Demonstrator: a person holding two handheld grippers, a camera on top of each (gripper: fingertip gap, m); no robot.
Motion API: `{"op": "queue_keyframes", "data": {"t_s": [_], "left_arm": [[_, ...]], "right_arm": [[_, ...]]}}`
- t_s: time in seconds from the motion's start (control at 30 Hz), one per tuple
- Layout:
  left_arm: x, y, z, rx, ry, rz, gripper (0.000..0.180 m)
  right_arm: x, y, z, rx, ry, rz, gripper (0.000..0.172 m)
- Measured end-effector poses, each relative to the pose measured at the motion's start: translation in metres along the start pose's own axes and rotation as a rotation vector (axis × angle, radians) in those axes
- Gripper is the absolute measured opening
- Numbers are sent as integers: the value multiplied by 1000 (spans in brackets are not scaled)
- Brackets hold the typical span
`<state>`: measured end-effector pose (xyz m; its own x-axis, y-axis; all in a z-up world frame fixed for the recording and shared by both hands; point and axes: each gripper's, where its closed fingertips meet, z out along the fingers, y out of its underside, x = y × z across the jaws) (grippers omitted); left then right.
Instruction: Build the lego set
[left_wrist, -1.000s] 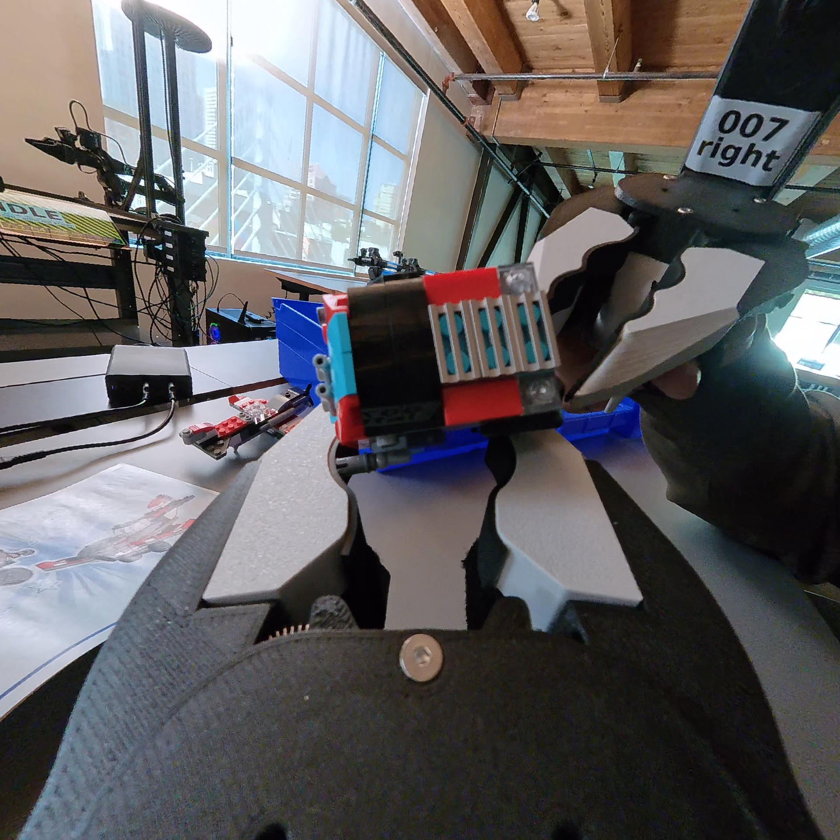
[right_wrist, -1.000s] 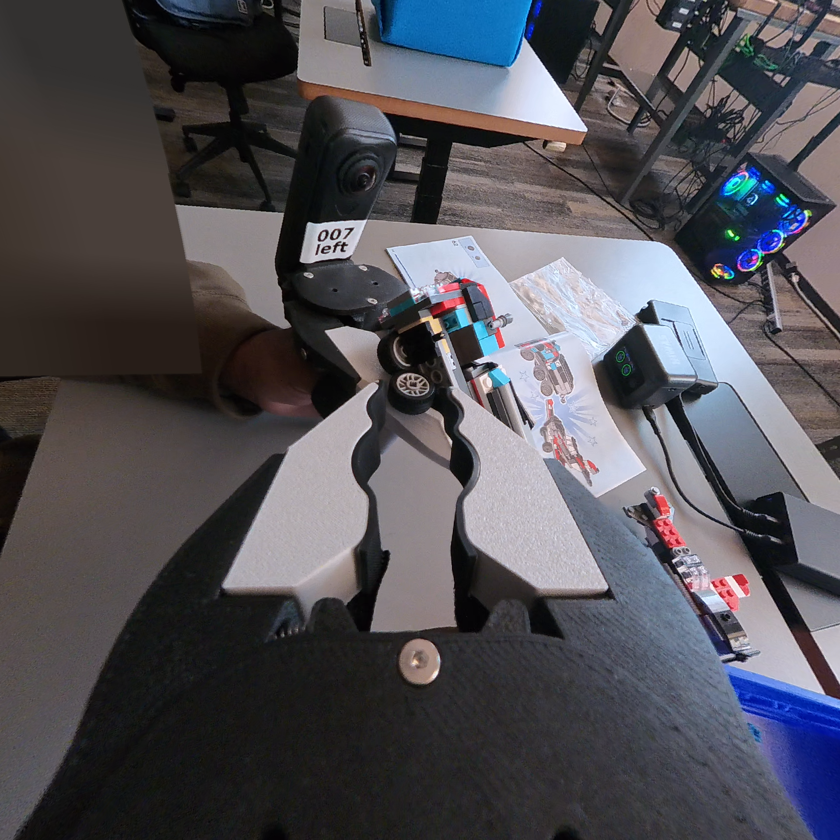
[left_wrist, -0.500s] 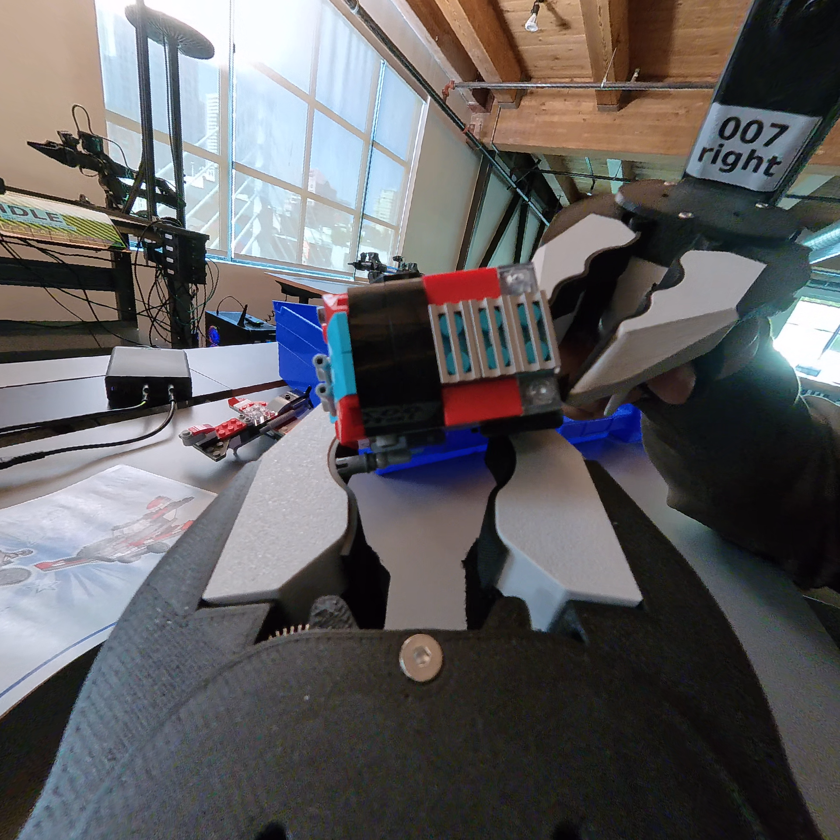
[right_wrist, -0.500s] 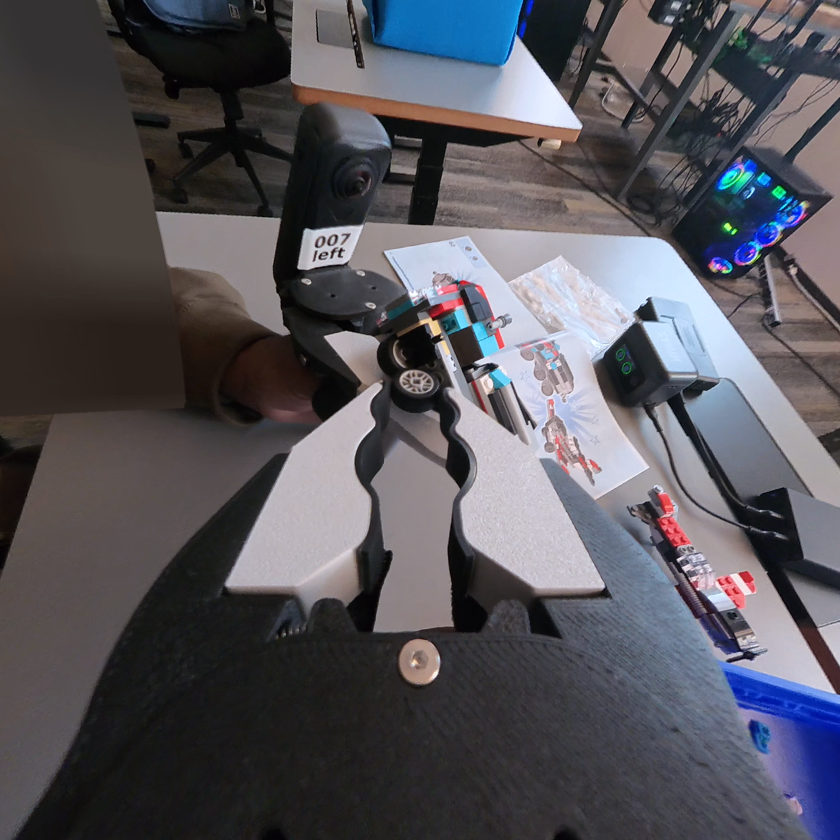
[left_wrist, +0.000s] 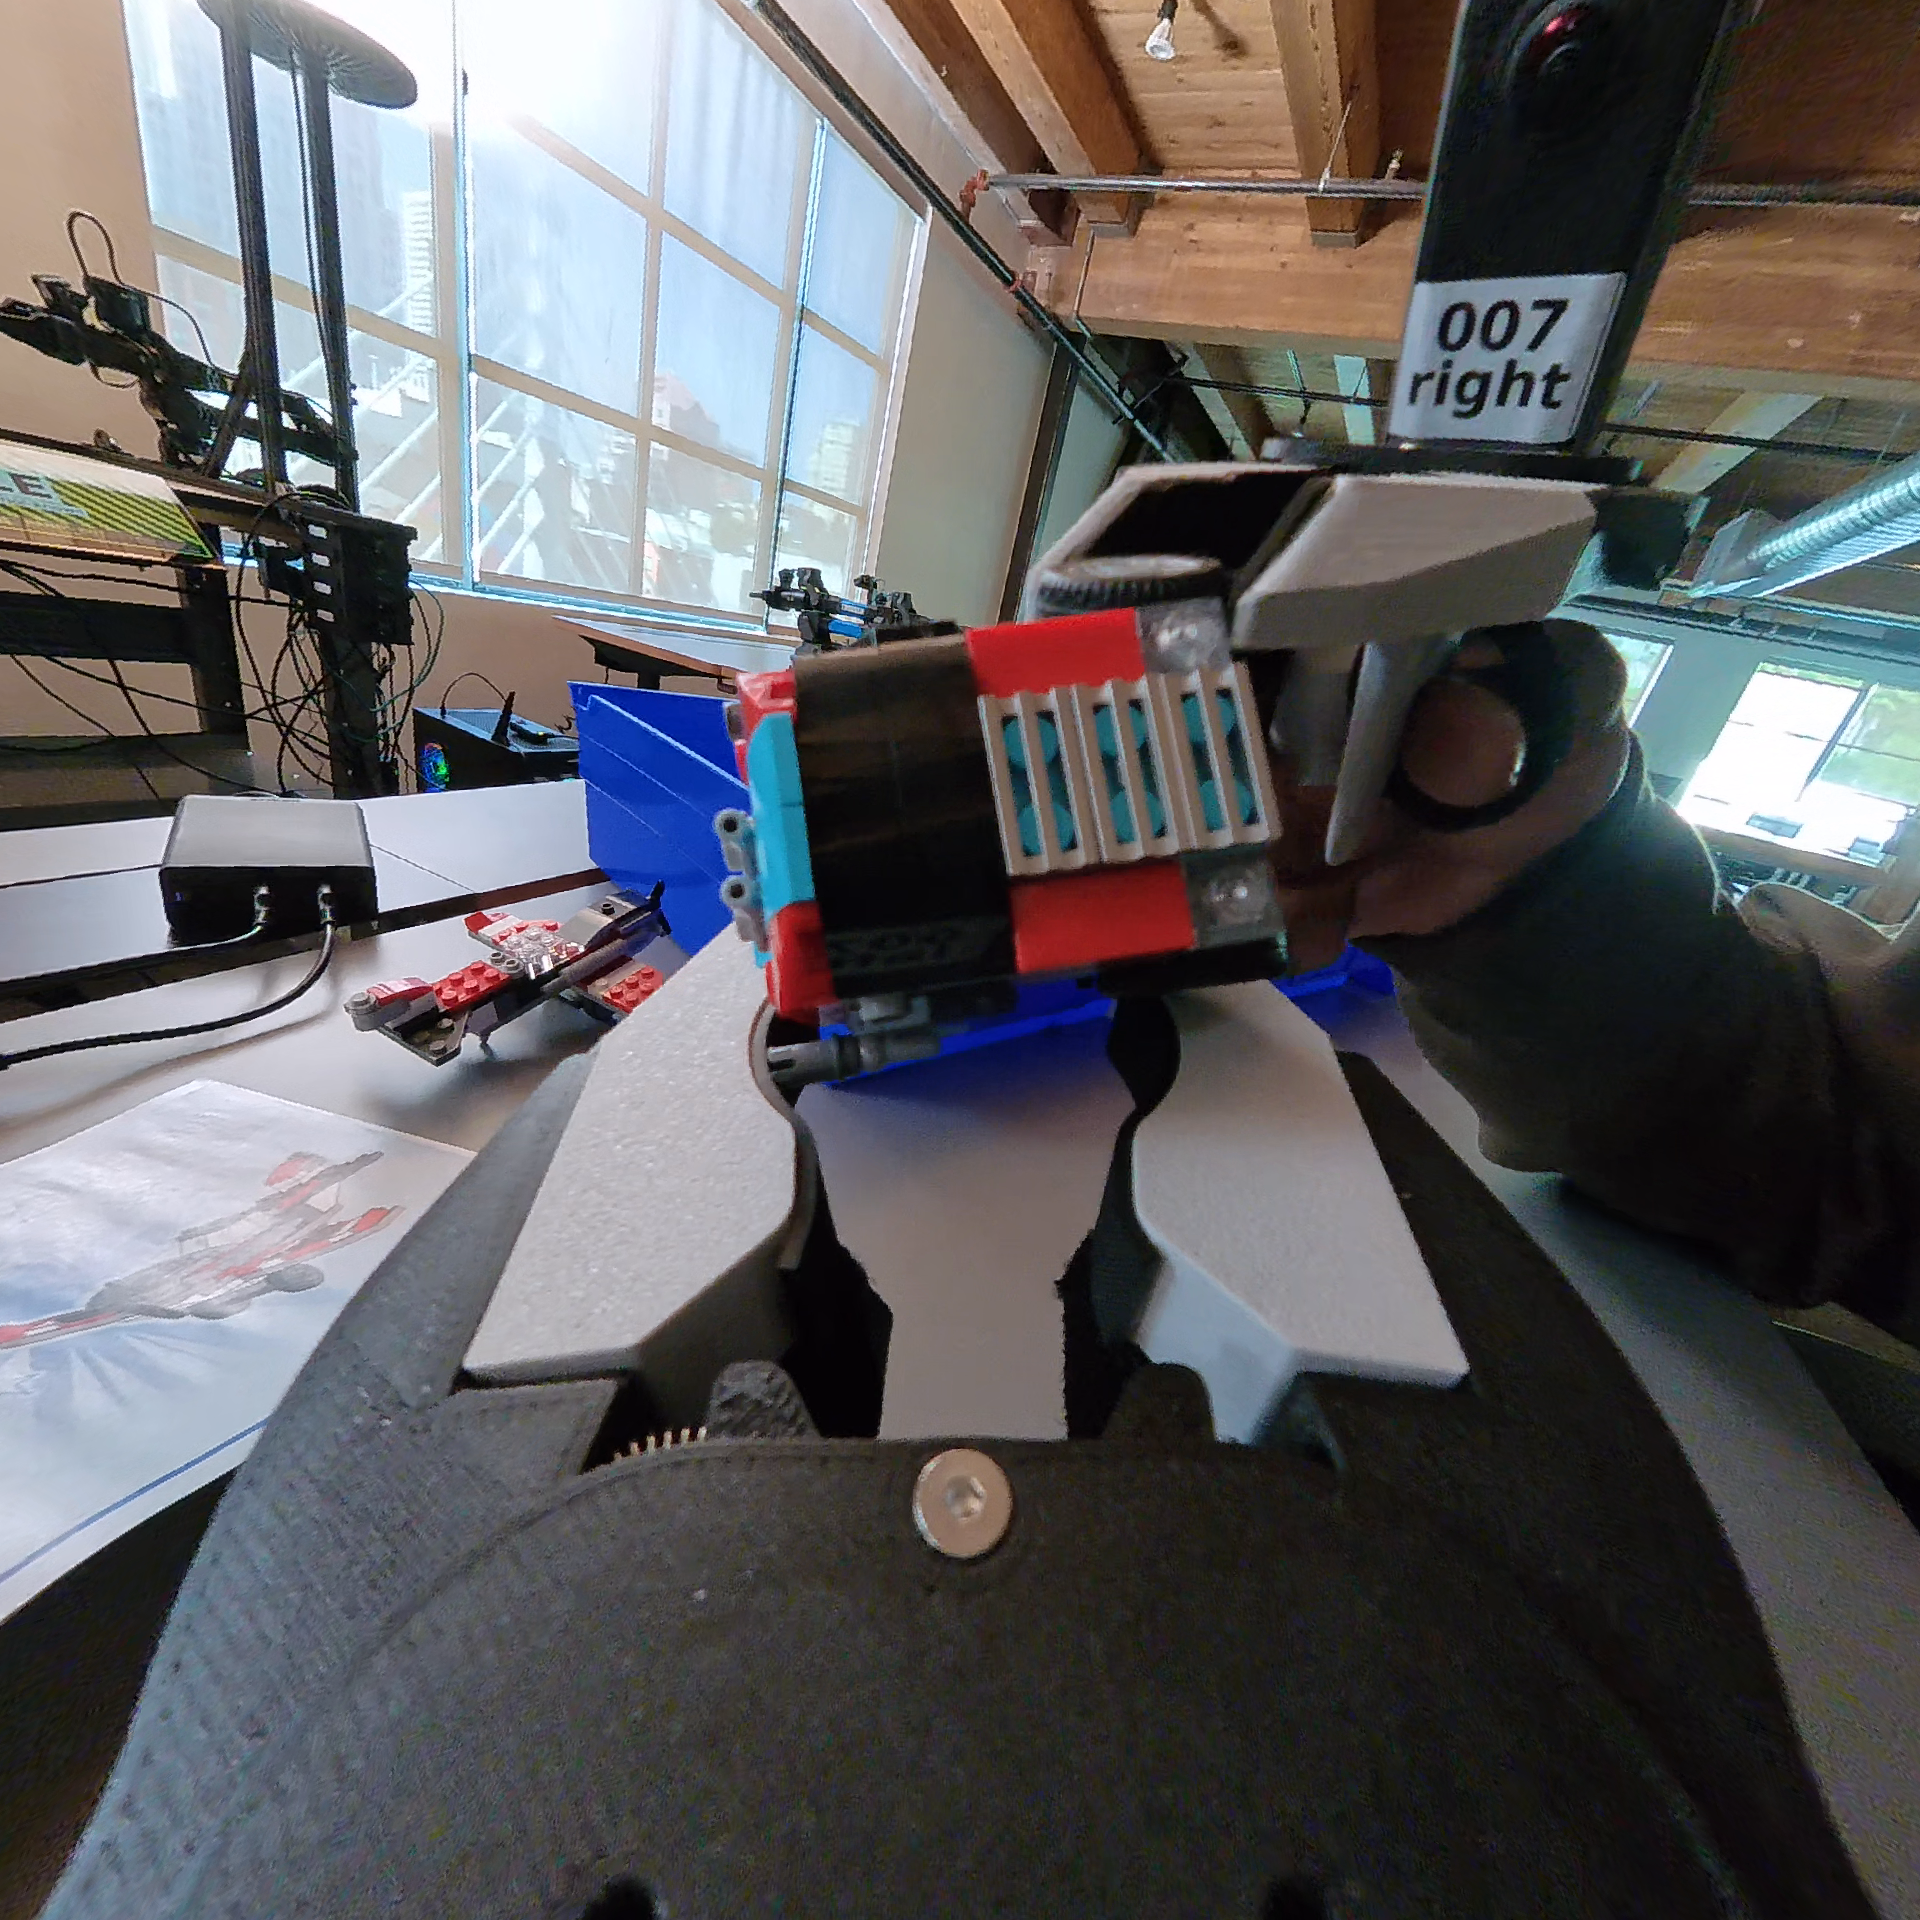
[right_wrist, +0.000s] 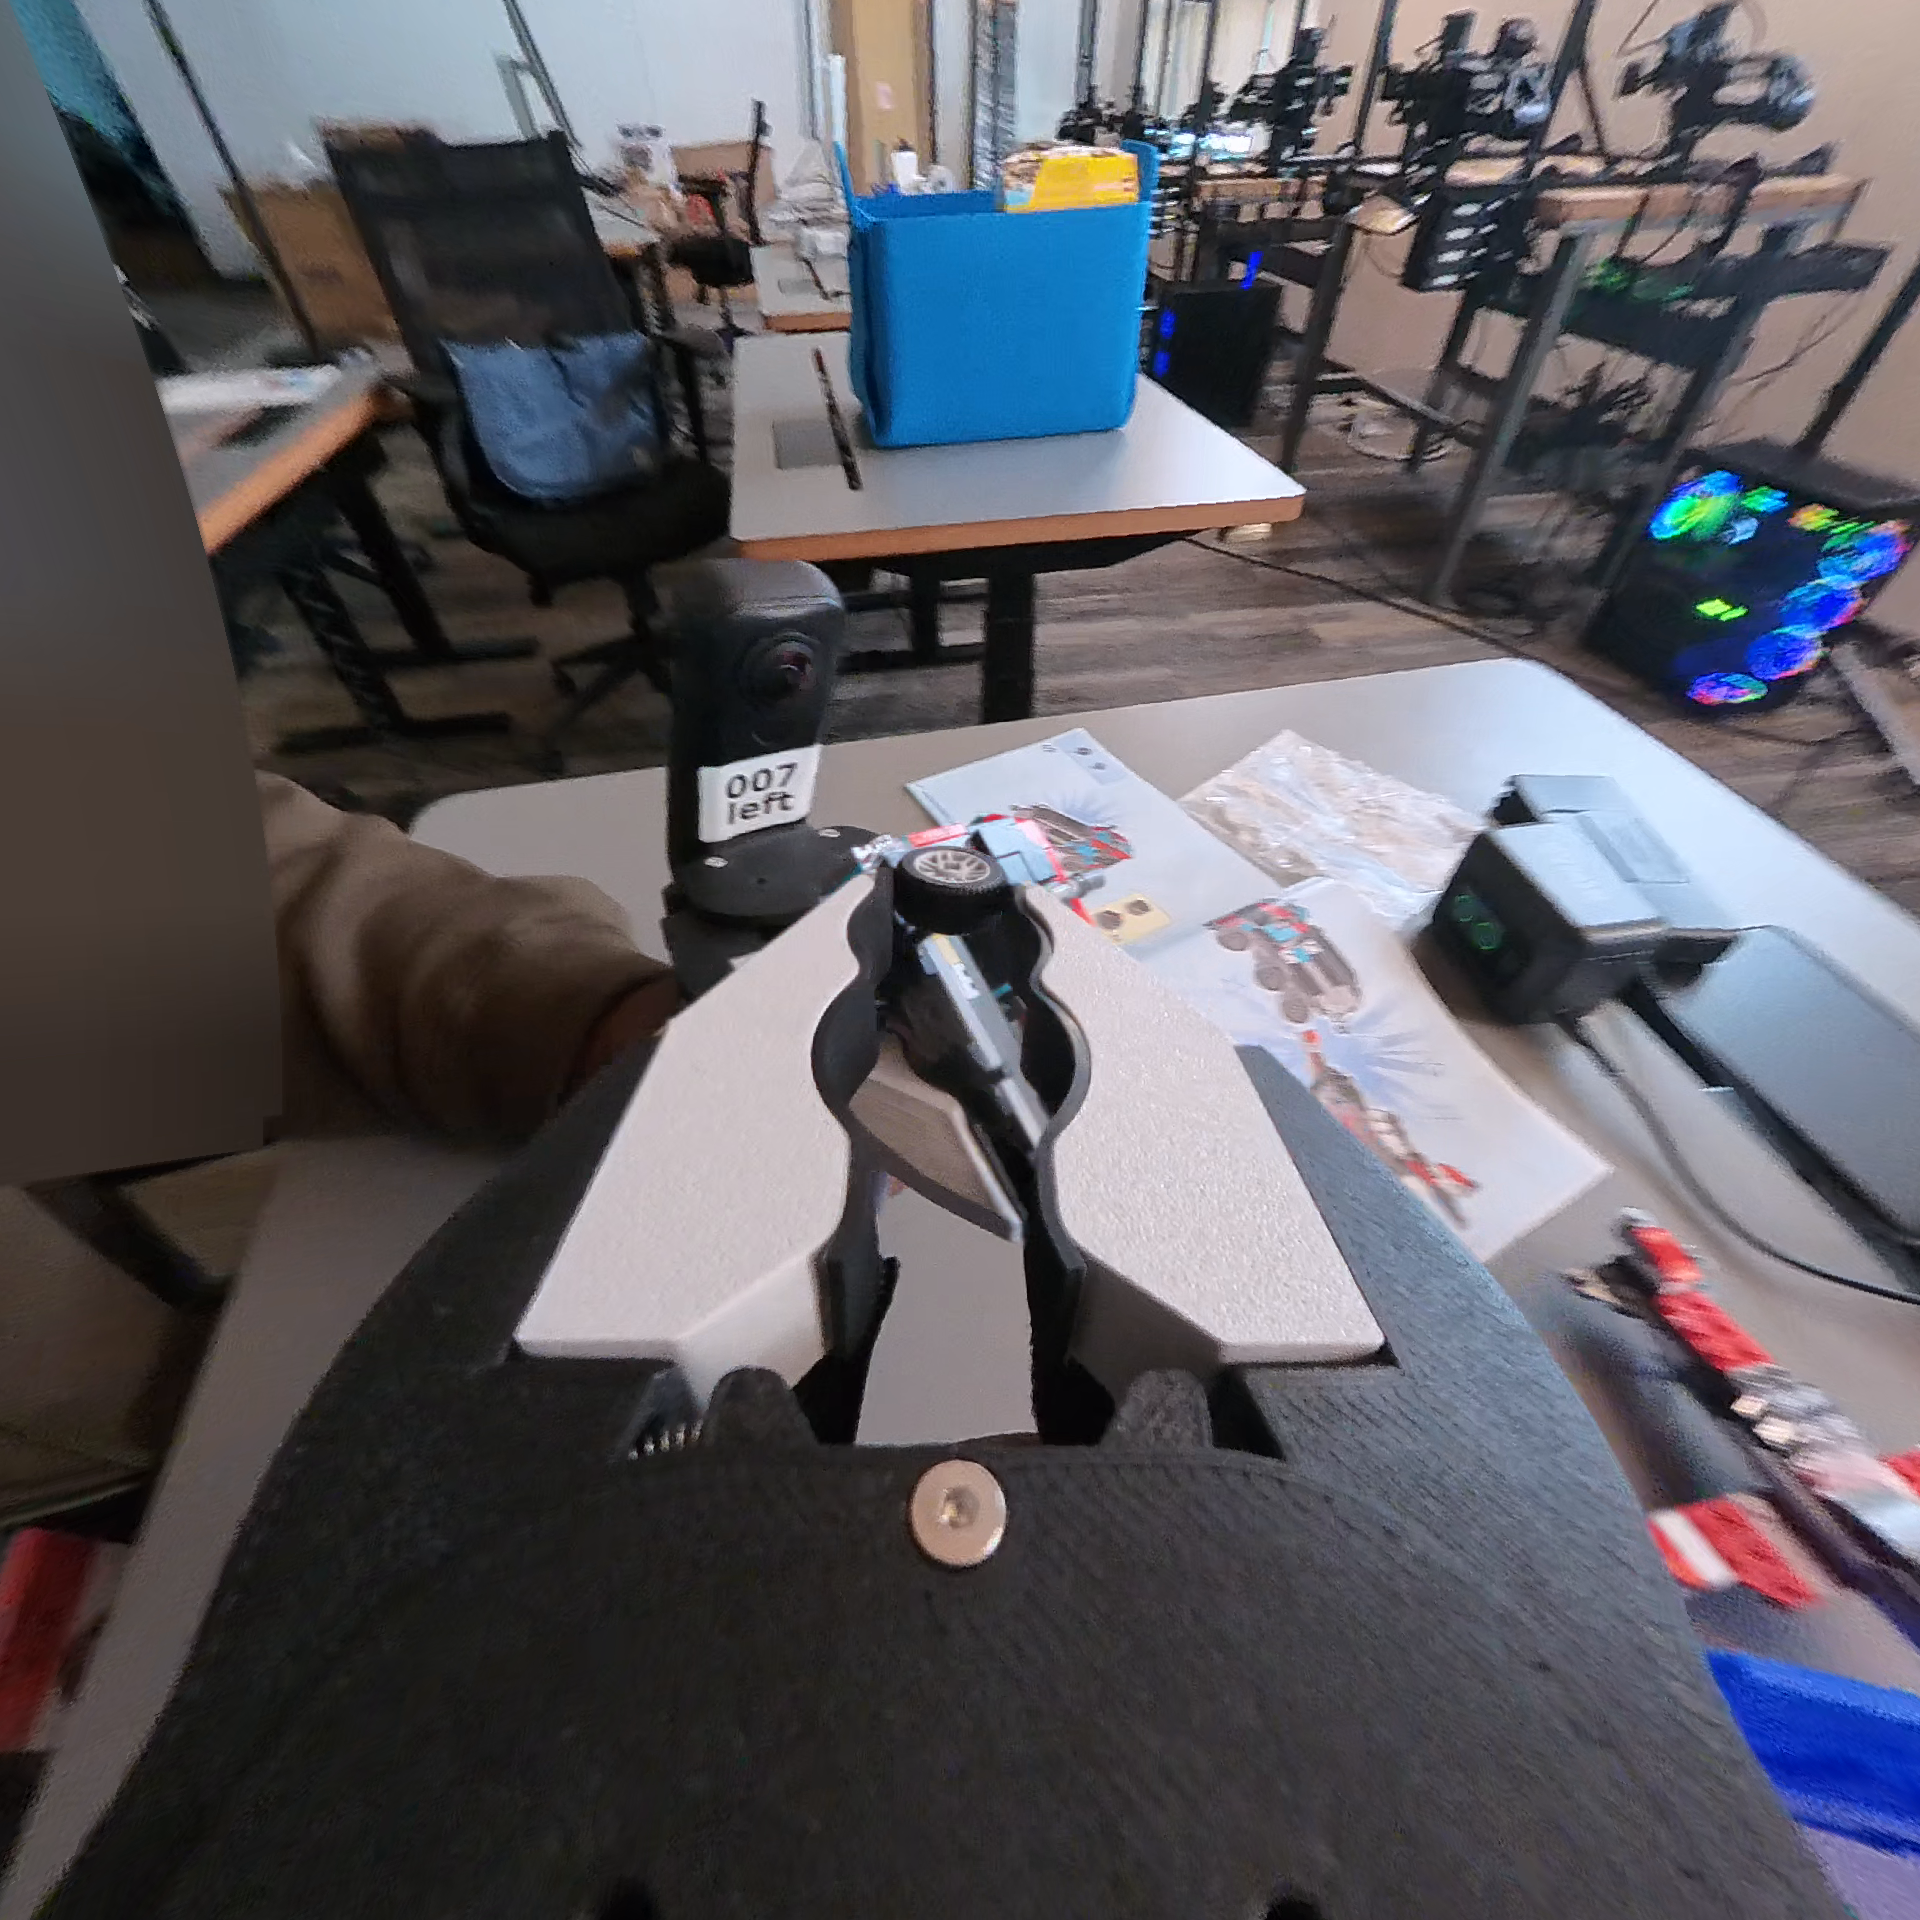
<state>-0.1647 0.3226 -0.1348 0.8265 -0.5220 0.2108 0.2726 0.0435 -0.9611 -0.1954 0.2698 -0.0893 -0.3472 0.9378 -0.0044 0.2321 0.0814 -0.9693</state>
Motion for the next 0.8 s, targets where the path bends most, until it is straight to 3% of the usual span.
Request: {"op": "queue_keyframes", "data": {"t_s": [0.8], "left_arm": [[0,-4,-1,27,19,-44,56]], "right_arm": [[2,8,2,-32,-3,-33,22]]}}
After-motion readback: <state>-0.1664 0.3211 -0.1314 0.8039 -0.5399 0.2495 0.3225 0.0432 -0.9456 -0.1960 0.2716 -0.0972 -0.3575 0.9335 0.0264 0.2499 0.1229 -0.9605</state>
